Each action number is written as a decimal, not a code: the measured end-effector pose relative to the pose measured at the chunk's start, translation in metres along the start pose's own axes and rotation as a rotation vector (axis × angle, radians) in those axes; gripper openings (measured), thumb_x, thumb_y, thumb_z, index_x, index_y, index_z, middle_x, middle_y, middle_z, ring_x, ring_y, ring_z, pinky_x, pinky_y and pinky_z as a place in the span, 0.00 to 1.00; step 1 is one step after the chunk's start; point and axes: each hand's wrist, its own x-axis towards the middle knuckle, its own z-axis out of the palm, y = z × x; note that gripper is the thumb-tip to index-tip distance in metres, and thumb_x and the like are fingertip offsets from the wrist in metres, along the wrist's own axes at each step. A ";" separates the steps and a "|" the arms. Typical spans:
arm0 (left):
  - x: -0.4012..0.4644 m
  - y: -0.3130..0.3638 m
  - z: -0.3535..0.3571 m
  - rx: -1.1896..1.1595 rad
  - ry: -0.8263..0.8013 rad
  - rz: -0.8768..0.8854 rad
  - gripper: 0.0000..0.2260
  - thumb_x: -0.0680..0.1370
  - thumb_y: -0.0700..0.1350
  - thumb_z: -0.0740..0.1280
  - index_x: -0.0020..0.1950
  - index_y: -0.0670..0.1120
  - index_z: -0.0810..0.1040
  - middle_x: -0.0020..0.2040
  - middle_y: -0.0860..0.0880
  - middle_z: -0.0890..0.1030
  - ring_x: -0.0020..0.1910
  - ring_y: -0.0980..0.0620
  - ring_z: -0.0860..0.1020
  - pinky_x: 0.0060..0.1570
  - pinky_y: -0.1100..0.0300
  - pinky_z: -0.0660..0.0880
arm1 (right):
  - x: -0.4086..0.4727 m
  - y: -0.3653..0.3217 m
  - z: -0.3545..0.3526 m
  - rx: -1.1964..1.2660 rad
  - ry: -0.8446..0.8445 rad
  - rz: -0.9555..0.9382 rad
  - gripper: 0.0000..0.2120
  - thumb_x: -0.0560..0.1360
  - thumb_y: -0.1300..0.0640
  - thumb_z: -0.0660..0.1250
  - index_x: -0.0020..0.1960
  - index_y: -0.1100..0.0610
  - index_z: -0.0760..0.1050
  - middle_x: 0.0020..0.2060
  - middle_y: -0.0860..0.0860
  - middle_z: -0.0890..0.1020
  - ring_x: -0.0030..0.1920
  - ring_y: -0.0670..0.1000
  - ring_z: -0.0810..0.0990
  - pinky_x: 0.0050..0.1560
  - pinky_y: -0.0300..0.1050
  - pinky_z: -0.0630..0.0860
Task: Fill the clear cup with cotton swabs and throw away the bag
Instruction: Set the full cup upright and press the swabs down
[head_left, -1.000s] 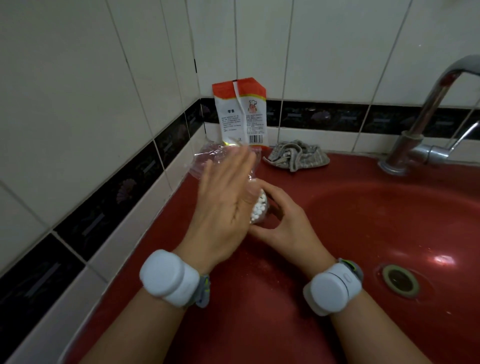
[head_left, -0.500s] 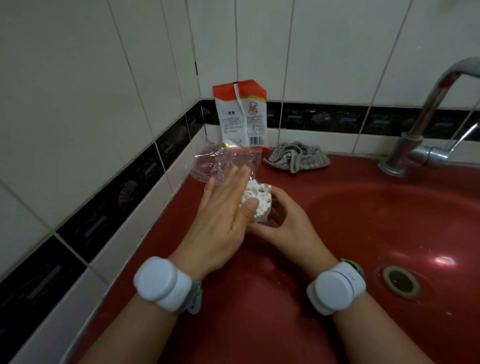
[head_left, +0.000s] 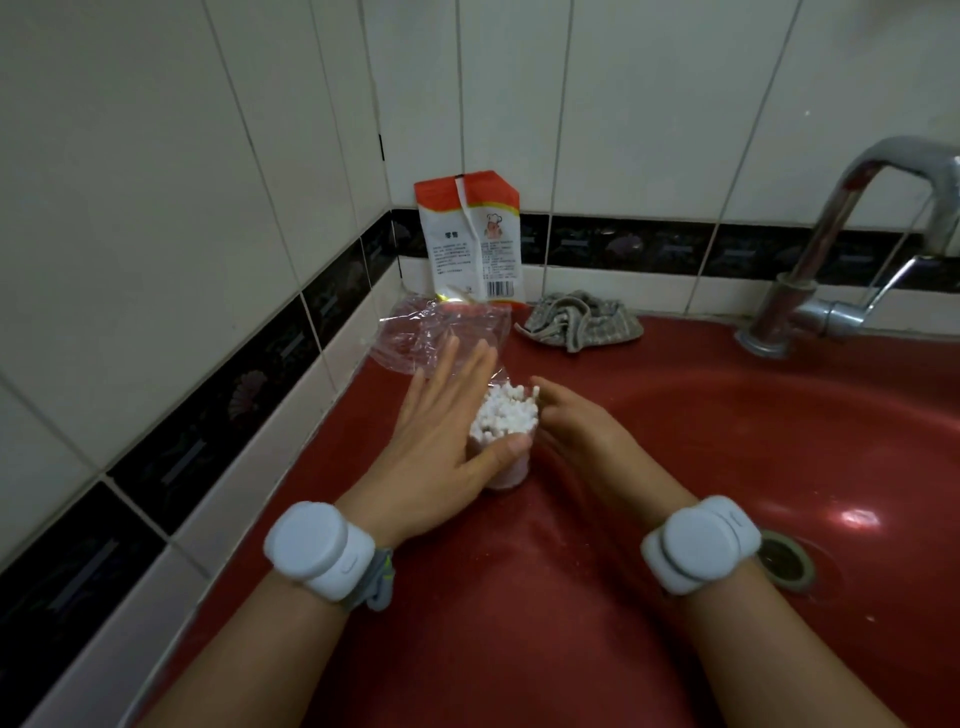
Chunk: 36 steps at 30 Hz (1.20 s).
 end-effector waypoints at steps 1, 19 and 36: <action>-0.001 0.000 -0.001 0.053 0.007 0.019 0.36 0.72 0.70 0.47 0.75 0.56 0.39 0.73 0.64 0.35 0.72 0.63 0.29 0.72 0.56 0.32 | 0.002 -0.006 0.001 0.079 0.038 0.043 0.12 0.78 0.59 0.59 0.61 0.58 0.73 0.52 0.51 0.82 0.52 0.44 0.82 0.54 0.36 0.76; -0.002 0.009 0.016 -0.021 0.043 -0.246 0.24 0.82 0.55 0.45 0.76 0.57 0.39 0.75 0.60 0.32 0.71 0.57 0.25 0.71 0.49 0.29 | 0.022 -0.013 0.013 -0.282 0.163 0.025 0.15 0.80 0.51 0.58 0.43 0.57 0.79 0.41 0.47 0.82 0.45 0.45 0.78 0.53 0.44 0.74; 0.006 -0.023 -0.010 -0.725 0.644 -0.534 0.20 0.83 0.45 0.49 0.75 0.44 0.60 0.75 0.49 0.62 0.74 0.55 0.59 0.75 0.59 0.51 | 0.006 -0.011 0.026 -1.198 -0.018 -0.306 0.31 0.77 0.40 0.42 0.76 0.53 0.55 0.76 0.46 0.57 0.75 0.42 0.51 0.75 0.48 0.47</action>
